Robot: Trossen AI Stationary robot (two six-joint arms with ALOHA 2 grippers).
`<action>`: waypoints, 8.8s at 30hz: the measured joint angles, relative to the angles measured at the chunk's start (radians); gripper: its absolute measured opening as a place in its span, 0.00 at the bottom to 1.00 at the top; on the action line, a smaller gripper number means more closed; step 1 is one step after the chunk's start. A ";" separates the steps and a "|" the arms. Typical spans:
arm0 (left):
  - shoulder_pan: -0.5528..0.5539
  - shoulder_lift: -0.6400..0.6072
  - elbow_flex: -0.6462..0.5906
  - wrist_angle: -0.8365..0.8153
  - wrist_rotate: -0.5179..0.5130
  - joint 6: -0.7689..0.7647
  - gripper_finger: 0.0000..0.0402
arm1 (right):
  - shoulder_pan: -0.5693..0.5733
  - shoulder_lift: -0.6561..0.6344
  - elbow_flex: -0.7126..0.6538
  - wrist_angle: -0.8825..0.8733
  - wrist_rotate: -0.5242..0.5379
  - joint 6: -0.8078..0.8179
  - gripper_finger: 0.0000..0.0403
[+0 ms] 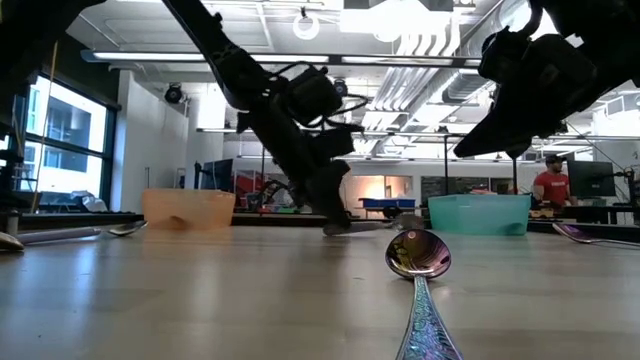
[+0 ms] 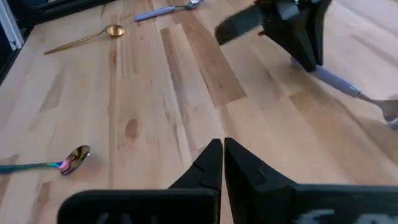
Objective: Sort silverware by color (type)
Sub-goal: Put the purple spoon into the green bin, then put the blue spoon into the orange bin
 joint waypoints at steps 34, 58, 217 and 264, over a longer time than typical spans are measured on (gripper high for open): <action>-0.026 -0.219 -0.494 0.770 0.243 -0.168 0.00 | -0.463 0.493 0.506 -0.458 -0.283 -0.401 0.38; 0.009 -0.302 -0.691 0.962 0.235 -0.108 0.01 | -0.572 0.913 0.903 -0.877 -0.433 -0.563 0.15; -0.342 -0.337 -0.189 -0.014 0.317 -0.378 0.23 | -0.552 -0.033 -0.252 0.663 -0.480 -0.256 0.00; -0.410 0.126 0.031 0.295 0.542 -0.300 0.14 | -0.552 -0.033 -0.251 0.607 -0.478 -0.307 0.00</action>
